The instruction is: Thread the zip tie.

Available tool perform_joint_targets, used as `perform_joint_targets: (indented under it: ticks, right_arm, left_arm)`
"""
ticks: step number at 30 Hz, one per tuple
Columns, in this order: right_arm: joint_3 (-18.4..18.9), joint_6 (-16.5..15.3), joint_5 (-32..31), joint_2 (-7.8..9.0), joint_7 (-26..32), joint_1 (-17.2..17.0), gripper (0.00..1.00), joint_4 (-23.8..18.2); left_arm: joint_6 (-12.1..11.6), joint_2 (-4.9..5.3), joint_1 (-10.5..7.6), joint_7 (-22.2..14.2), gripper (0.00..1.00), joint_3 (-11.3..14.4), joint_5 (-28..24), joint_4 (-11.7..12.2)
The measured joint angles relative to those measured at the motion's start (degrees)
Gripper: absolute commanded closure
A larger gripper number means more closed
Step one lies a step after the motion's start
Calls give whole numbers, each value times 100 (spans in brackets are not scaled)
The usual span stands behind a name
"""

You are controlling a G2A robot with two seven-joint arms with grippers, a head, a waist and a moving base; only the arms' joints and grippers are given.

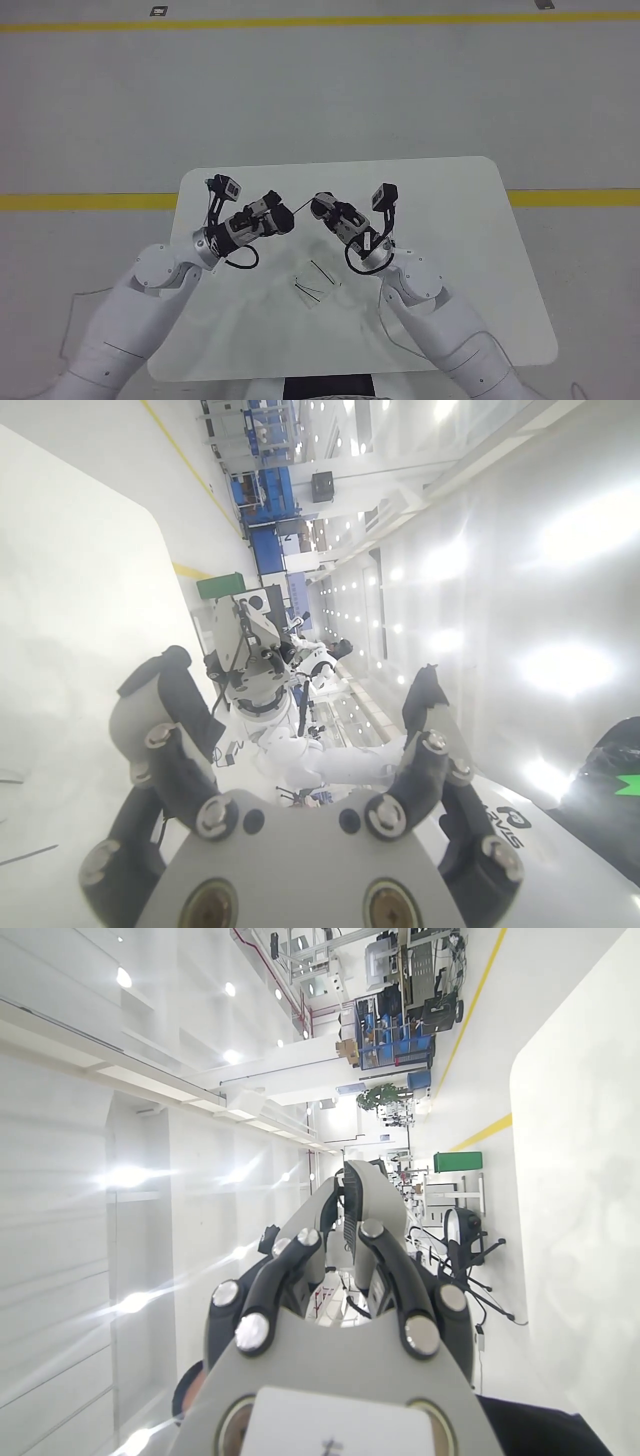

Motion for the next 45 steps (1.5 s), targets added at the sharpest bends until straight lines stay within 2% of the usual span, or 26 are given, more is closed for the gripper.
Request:
perform_joint_targets:
  ticks: [12,17,18,19,20,21,29,38,45]
  right_arm:
    - [-32,-16,16,-37,-136,-18,100,-66]
    - [-3,135,-605,-22,-278,-47,100,-149]
    - [7,150,-685,-20,-302,-56,100,-165]
    - [20,173,-807,-16,-326,-66,100,-185]
    - [28,188,-892,-14,-336,-76,100,-202]
    - [37,193,-971,-11,-347,-86,100,-219]
    - [87,218,-1517,-1,-394,-177,100,-344]
    - [98,270,-1600,-22,-358,-241,100,-434]
    - [114,255,-1632,-40,-348,-261,100,-467]
  left_arm:
    - [60,-15,15,57,0,67,142,-33]
    - [100,-31,30,236,0,89,257,-92]
    - [101,-32,32,239,7,87,267,-93]
    - [100,-33,33,239,22,84,275,-93]
    - [98,-34,35,239,42,80,278,-89]
    - [94,-36,37,241,51,77,278,-84]
    - [93,-50,60,275,82,58,261,-74]
    - [117,-67,64,255,95,67,260,-77]
    - [148,-76,65,250,95,62,285,-77]
